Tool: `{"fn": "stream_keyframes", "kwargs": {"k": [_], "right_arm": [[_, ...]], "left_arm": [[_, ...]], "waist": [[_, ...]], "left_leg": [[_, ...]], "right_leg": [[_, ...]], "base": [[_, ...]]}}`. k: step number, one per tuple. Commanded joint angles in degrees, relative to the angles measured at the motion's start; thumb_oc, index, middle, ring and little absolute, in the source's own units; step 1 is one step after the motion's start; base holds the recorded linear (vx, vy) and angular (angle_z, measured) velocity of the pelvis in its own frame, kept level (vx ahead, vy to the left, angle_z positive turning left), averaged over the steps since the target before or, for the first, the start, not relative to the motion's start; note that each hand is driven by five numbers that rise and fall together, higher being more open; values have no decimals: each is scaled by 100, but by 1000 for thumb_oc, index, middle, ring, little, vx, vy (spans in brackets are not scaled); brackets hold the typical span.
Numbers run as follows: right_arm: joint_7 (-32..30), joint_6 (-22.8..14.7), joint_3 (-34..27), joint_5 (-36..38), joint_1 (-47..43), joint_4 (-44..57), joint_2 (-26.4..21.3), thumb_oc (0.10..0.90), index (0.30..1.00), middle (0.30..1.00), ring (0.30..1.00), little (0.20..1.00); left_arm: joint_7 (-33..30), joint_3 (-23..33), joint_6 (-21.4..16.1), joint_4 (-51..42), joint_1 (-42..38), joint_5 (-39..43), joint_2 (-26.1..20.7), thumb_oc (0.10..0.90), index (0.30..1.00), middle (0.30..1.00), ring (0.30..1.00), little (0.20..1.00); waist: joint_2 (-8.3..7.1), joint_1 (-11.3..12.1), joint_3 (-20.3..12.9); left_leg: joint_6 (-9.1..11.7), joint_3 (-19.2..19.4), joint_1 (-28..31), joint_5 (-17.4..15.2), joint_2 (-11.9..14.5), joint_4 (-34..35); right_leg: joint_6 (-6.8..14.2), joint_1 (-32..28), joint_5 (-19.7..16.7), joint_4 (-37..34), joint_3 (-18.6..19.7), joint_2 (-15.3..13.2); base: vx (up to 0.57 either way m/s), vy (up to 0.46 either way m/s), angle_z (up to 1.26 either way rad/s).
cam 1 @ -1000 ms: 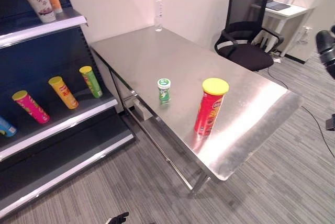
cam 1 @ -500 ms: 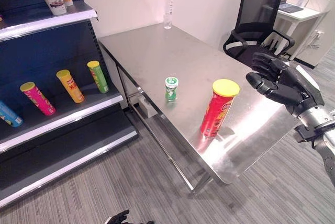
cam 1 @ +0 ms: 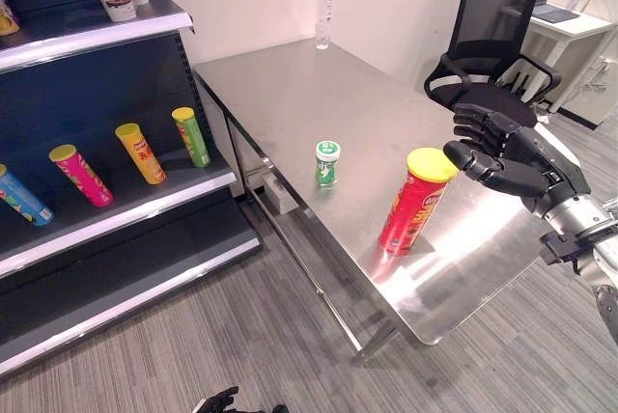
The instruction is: Put the goods on the table back onto the shelves and tidy them up.
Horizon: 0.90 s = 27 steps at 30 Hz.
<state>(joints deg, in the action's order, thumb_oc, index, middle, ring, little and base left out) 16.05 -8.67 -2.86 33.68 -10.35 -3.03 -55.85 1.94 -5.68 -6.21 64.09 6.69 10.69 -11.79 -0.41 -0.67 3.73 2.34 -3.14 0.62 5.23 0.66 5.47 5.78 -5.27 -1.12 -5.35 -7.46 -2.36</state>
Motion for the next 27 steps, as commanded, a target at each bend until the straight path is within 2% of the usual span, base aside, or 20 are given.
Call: {"fn": "stream_keyframes", "kwargs": {"k": [1, 13, 27], "right_arm": [[23, -371, -51, 18, -919, 586, -447, 800, 900, 900, 900, 900], [97, -340, 99, -170, -965, 738, -374, 800, 900, 900, 900, 900], [265, -258, 267, -491, -860, 880, -524, 800, 900, 900, 900, 900]], "left_arm": [[62, -152, -313, 58, -261, -130, -215, 800, 900, 900, 900, 900], [50, -102, -313, 60, -225, -129, -207, 800, 900, 900, 900, 900], [94, -83, -320, 17, -238, -179, -204, 800, 900, 900, 900, 900]], "waist": [[-284, 312, -287], [-295, 375, -285], [-325, 383, -265]], "left_leg": [[291, 394, 286, -597, 18, -47], [287, 342, 254, -587, 16, -47], [285, 323, 251, -592, 18, -47]], "right_leg": [[479, 9, 1, 35, -5, -173], [482, 7, 8, 35, -80, -196], [483, 15, 0, 35, -116, -213]], "base": [[0, 0, 0], [-1, 1, 1], [1, 1, 0]]}}
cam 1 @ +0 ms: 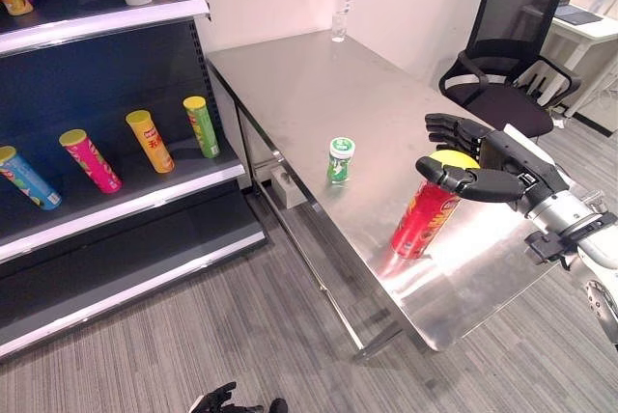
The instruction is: Put the goods on the table back onto the shelves and tidy them up.
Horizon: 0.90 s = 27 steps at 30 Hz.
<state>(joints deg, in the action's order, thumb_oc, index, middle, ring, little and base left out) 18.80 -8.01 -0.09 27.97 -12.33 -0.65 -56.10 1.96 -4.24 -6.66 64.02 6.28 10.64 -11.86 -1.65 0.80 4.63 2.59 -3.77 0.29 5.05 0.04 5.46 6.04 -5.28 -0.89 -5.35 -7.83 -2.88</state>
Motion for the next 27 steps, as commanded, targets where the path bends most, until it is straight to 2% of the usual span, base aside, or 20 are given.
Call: {"fn": "stream_keyframes", "kwargs": {"k": [1, 8, 27], "right_arm": [[13, -311, -1, 51, -632, 658, -512, 800, 900, 900, 900, 900], [118, -289, 104, -72, -589, 696, -629, 800, 900, 900, 900, 900], [128, -387, 458, -628, -771, 694, -1590, 800, 900, 900, 900, 900]], "left_arm": [[100, -213, -268, 21, -194, -198, -201, 800, 900, 900, 900, 900], [120, -196, -276, -5, -172, -199, -202, 800, 900, 900, 900, 900], [131, -248, -293, -51, -104, -193, -209, 800, 900, 900, 900, 900]], "waist": [[-203, 239, -353], [-221, 240, -321], [-337, 194, -308]], "left_leg": [[258, 392, 280, -578, 80, -46], [259, 388, 271, -579, 84, -46], [280, 408, 250, -573, 116, -46]], "right_leg": [[459, 22, -24, 35, -80, -160], [465, 24, -14, 35, -75, -166], [486, 69, -34, 35, -66, -156]], "base": [[0, 0, 0], [0, 0, 0], [0, 0, 0]]}}
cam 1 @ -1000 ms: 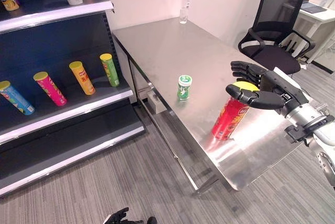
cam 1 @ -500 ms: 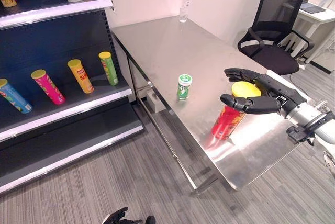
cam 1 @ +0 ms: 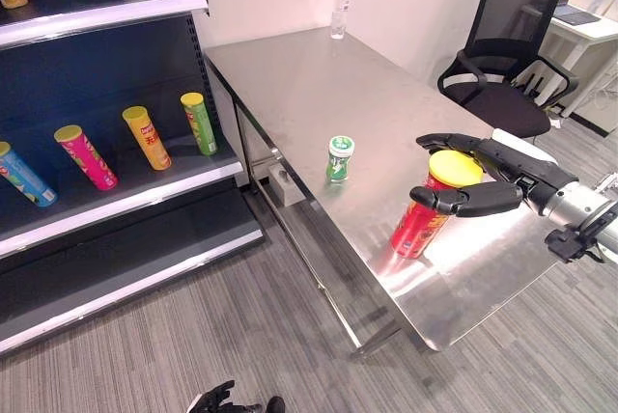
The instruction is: Put the goods on the table back onto the shelves and tidy them up.
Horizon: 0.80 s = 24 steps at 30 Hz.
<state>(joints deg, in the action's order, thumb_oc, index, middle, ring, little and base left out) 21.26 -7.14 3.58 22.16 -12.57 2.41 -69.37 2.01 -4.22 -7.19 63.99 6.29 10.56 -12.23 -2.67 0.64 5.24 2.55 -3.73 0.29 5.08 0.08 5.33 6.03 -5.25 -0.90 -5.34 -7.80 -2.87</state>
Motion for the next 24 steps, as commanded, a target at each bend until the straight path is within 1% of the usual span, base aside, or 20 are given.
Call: {"fn": "stream_keyframes", "kwargs": {"k": [1, 7, 8, 9, 11, 20, 24], "right_arm": [[-118, -475, 93, -47, -749, 388, -262, 800, 900, 900, 900, 900], [-185, -518, 241, -213, -828, 395, -424, 800, 900, 900, 900, 900], [-223, -530, 285, -291, -856, 386, -477, 500, 451, 451, 451, 451], [-268, -544, 329, -361, -888, 372, -501, 400, 300, 300, 300, 300], [-297, -552, 397, -445, -936, 348, -541, 400, 300, 300, 300, 300], [-412, -651, 819, -739, -1221, 293, -1044, 400, 300, 300, 300, 300], [-524, -704, 889, -821, -1288, 294, -1099, 400, 300, 300, 300, 300]], "left_arm": [[127, -250, -239, -48, -105, -185, -172, 800, 900, 900, 900, 900], [103, -254, -250, -34, -95, -186, -177, 800, 900, 900, 900, 900], [90, -263, -254, -42, -89, -174, -180, 800, 900, 900, 900, 900], [83, -266, -251, -52, -89, -163, -181, 800, 900, 900, 900, 900], [71, -266, -249, -61, -91, -160, -186, 800, 900, 900, 900, 900], [30, -265, -269, -24, -65, -96, -214, 800, 900, 900, 900, 900], [14, -278, -288, -53, -74, -47, -243, 800, 900, 900, 900, 900]], "waist": [[-235, 210, -369], [-265, 204, -374], [-275, 207, -372], [-279, 209, -369], [-283, 205, -367], [-349, 177, -362], [-365, 164, -370]], "left_leg": [[284, 404, 250, -576, 113, -33], [282, 416, 261, -585, 118, -33], [283, 416, 263, -587, 115, -33], [282, 415, 260, -584, 115, -33], [284, 419, 256, -581, 117, -33], [286, 430, 250, -587, 136, -33], [286, 442, 250, -590, 137, -33]], "right_leg": [[487, 65, -33, 34, -69, -156], [487, 66, -40, 34, -64, -155], [487, 66, -43, 34, -58, -154], [488, 68, -44, 34, -56, -153], [489, 73, -46, 34, -55, -154], [494, 86, -60, 34, -39, -158], [499, 98, -56, 34, -14, -151]], "base": [[0, 0, 0], [0, 0, 0], [0, 0, 0], [0, 0, 0], [0, 0, 0], [0, 0, 0], [0, 0, 0]]}}
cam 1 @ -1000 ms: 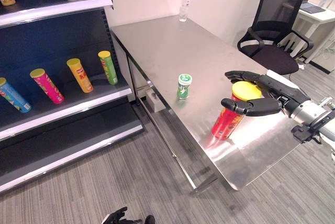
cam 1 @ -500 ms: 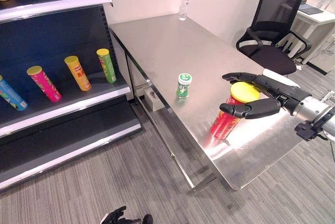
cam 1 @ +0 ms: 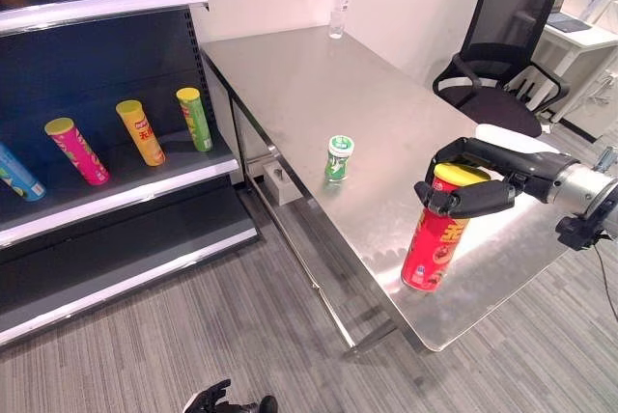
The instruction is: Put the goods on the table back onto the shelves and tidy them up.
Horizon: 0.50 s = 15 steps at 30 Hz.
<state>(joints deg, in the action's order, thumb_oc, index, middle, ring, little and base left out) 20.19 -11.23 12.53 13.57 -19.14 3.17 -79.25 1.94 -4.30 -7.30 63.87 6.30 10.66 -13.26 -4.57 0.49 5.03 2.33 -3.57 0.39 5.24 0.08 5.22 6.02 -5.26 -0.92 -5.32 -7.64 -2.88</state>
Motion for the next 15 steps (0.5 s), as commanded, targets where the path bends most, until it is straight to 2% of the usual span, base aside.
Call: {"fn": "stream_keyframes", "kwargs": {"k": [1, 6, 7, 11, 13, 15], "right_arm": [[-432, -300, -19, 42, -633, 217, -105, 400, 300, 300, 300, 300], [-553, -351, -414, 181, -485, 269, 80, 400, 300, 300, 300, 300], [-748, -418, -754, 166, -430, 293, 200, 400, 300, 300, 300, 300], [-1185, -509, -1460, 29, -281, 431, 474, 400, 300, 300, 300, 300], [-1594, -548, -1792, -439, -256, 513, 531, 400, 300, 300, 300, 300], [-1769, -570, -1857, -551, -359, 565, 552, 400, 300, 300, 300, 300]], "left_arm": [[19, -265, -279, -37, -80, -52, -139, 800, 900, 900, 900, 900], [-9, -267, -292, -56, -99, -50, -146, 800, 900, 900, 900, 900], [-26, -242, -300, -53, -94, -60, -140, 800, 900, 900, 900, 900], [-97, -196, -314, -54, -115, -97, -182, 800, 900, 900, 900, 900], [-139, -142, -308, -82, -115, -116, -207, 800, 900, 900, 900, 900], [-180, -144, -308, -99, -114, -134, -242, 800, 900, 900, 900, 900]], "waist": [[-173, 176, -349], [-153, 173, -368], [-131, 163, -381], [-114, 174, -407], [-101, 186, -433], [-99, 200, -444]], "left_leg": [[310, 428, 242, -606, 137, -22], [309, 420, 250, -615, 130, -22], [306, 410, 258, -622, 127, -22], [304, 391, 277, -638, 116, -22], [309, 393, 296, -647, 126, -22], [315, 379, 300, -643, 133, -22]], "right_leg": [[499, 97, -52, 32, -30, -149], [492, 87, -47, 32, -34, -154], [489, 77, -36, 32, -35, -153], [486, 59, -23, 32, -46, -144], [478, 38, -10, 32, -53, -137], [465, 23, 3, 32, -58, -126]], "base": [[0, 0, 0], [0, 0, 0], [0, 0, 0], [0, 0, 0], [4, -43, 0], [-1, -45, 1]]}}
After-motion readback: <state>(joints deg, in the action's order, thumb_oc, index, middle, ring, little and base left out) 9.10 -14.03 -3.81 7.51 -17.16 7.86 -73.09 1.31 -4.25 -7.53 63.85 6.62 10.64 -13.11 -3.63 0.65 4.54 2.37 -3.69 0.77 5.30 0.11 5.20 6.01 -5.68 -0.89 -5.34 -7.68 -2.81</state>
